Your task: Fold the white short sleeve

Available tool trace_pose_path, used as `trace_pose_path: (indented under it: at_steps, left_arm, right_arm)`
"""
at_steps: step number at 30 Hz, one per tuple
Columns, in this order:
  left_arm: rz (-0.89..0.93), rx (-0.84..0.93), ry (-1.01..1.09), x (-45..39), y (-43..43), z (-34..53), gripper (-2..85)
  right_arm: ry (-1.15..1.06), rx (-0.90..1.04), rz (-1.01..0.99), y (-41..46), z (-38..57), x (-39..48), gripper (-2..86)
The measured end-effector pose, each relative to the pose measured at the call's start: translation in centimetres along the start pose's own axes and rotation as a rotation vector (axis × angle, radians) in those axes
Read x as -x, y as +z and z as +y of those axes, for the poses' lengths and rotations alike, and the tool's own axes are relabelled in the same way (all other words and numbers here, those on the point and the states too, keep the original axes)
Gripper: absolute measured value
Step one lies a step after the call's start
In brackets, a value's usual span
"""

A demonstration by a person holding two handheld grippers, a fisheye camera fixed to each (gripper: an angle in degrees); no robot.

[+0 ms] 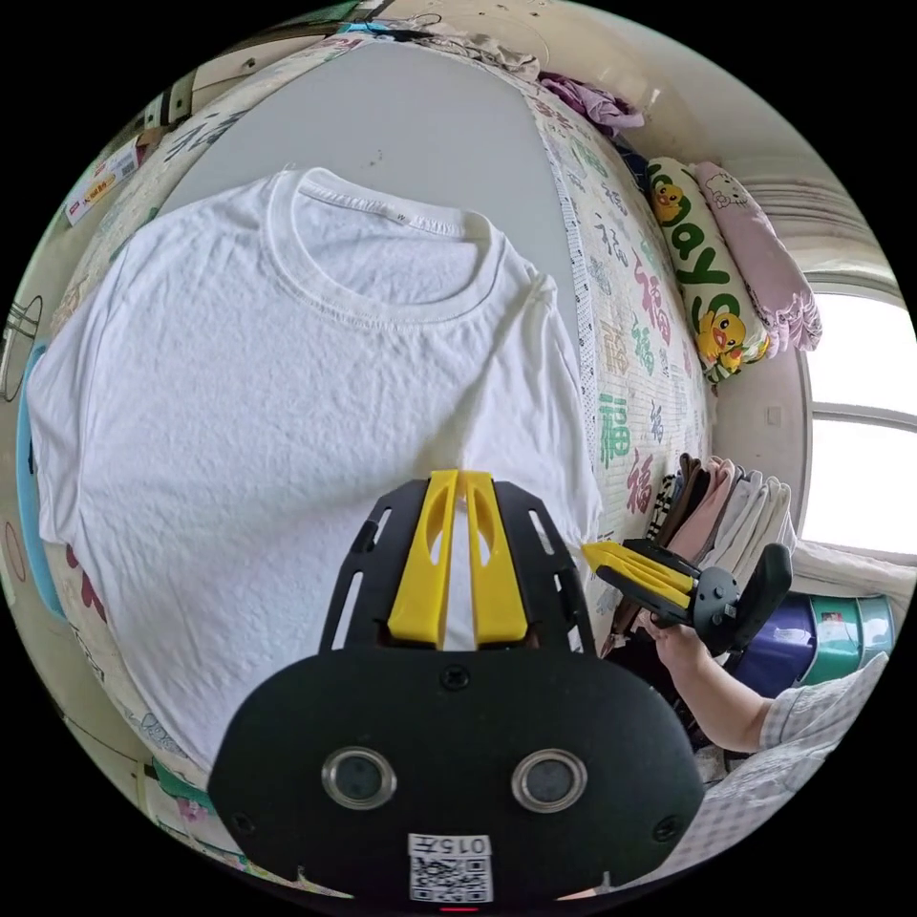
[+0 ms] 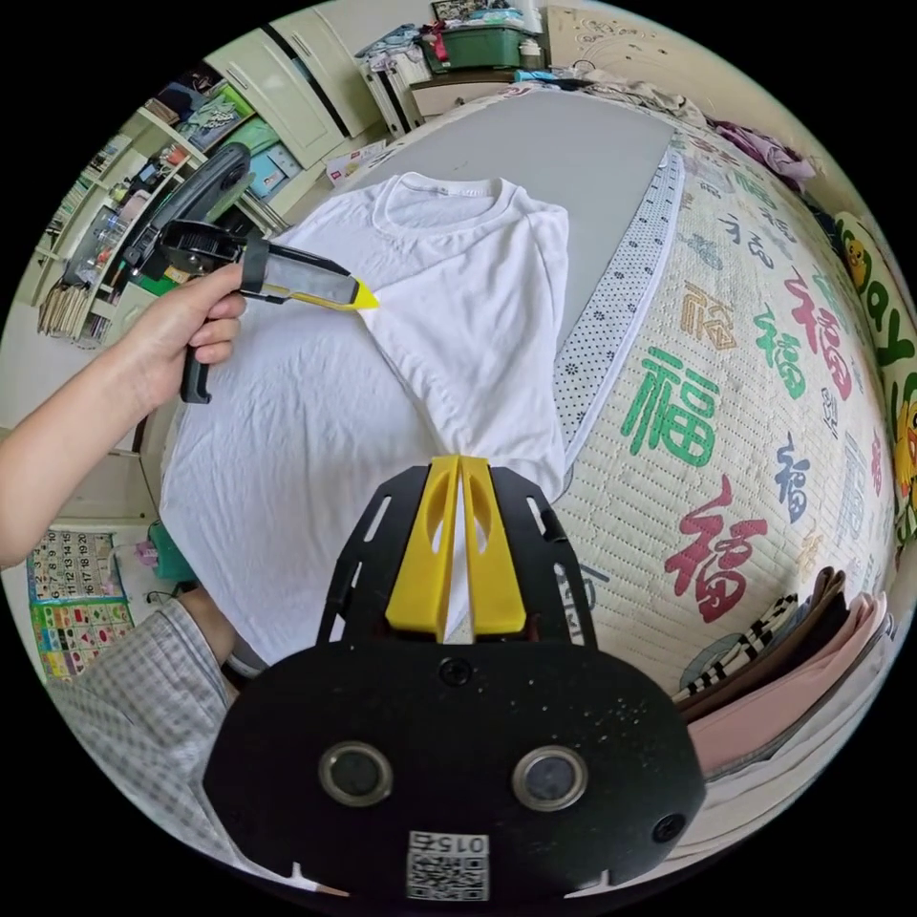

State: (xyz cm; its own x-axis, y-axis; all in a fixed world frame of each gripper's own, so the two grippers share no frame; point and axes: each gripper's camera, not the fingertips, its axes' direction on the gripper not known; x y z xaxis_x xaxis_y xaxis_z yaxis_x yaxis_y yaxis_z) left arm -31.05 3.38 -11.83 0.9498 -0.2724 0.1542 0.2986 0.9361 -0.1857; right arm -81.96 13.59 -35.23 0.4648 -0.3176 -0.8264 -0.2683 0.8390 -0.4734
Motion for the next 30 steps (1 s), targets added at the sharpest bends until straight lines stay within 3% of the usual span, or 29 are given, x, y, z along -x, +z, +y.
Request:
trace_pose_path:
  at_steps: [10,15,20,26,30]
  left_arm:
    - [-0.031,0.026,-0.06,4.3,0.6,4.6,0.3]
    - [0.077,-0.143,-0.149,7.7,-3.6,10.4,-0.1]
    - [0.107,-0.329,-0.403,17.7,-10.0,19.4,0.2]
    - [0.227,-0.461,-0.643,30.9,-12.9,26.1,5.0]
    - [0.327,-0.524,-0.718,35.9,-12.3,27.2,7.2]
  right_arm:
    - [0.044,0.098,-0.036,-5.9,0.0,0.2,3.1]
    - [0.065,0.07,-0.059,-13.9,0.6,0.6,4.8]
    - [0.099,0.03,-0.069,-21.1,-2.4,3.6,3.4]
    - [0.009,-0.026,-0.145,-23.4,-15.5,11.8,3.2]
    - [-0.129,-0.027,-0.183,-23.0,-29.0,20.0,4.2]
